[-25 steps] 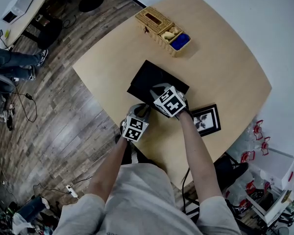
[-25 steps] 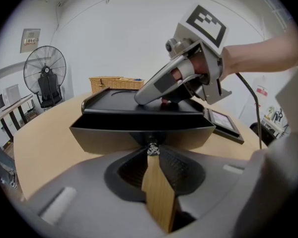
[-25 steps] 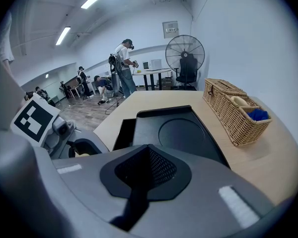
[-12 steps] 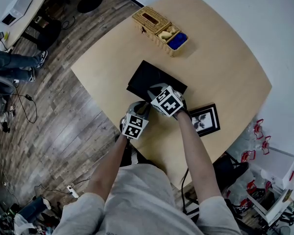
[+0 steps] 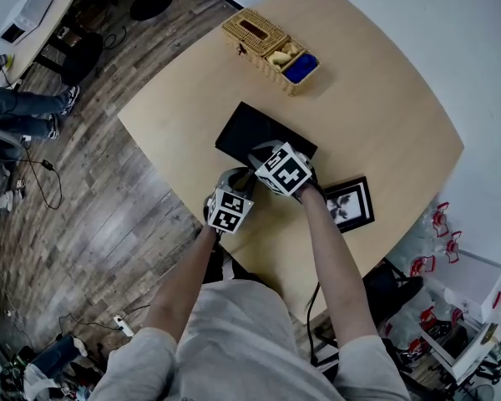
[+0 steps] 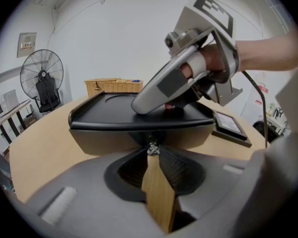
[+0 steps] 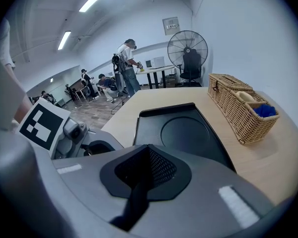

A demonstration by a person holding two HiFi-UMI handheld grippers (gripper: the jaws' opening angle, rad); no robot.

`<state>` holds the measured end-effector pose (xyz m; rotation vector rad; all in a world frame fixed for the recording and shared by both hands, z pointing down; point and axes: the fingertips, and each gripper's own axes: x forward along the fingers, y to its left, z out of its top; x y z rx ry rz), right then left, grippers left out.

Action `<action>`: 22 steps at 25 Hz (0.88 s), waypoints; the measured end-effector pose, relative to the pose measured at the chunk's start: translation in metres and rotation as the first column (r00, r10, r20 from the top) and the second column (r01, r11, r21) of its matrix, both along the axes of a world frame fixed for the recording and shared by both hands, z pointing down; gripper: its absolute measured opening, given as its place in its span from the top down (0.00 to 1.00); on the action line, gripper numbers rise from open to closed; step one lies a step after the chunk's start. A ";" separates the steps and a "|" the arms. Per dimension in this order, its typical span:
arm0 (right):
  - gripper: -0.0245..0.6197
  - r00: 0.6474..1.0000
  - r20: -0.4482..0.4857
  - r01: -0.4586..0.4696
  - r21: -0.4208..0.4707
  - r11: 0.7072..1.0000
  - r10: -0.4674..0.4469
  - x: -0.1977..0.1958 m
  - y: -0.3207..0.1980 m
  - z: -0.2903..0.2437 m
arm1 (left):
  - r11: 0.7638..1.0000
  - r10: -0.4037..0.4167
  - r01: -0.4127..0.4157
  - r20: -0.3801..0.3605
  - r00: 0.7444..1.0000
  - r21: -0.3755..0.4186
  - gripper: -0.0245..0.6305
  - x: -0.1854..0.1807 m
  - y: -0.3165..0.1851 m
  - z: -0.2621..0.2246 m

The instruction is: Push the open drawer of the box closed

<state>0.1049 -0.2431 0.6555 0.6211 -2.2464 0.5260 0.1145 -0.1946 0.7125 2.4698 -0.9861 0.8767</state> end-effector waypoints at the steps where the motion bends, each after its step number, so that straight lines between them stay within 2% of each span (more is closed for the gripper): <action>1: 0.96 1.000 0.000 0.002 -0.003 1.000 -0.002 0.000 0.000 0.000 | 1.000 0.003 -0.003 0.002 1.000 0.000 0.77 0.001 -0.001 0.000; 16: 0.96 1.000 -0.002 0.016 -0.009 1.000 -0.016 0.001 0.001 0.001 | 0.999 0.036 -0.035 0.012 0.999 -0.022 0.77 0.007 -0.006 0.001; 22: 0.96 1.000 -0.021 0.000 0.051 0.999 0.001 -0.004 0.002 0.002 | 0.999 0.022 -0.022 0.007 1.000 -0.036 0.76 0.002 -0.004 -0.001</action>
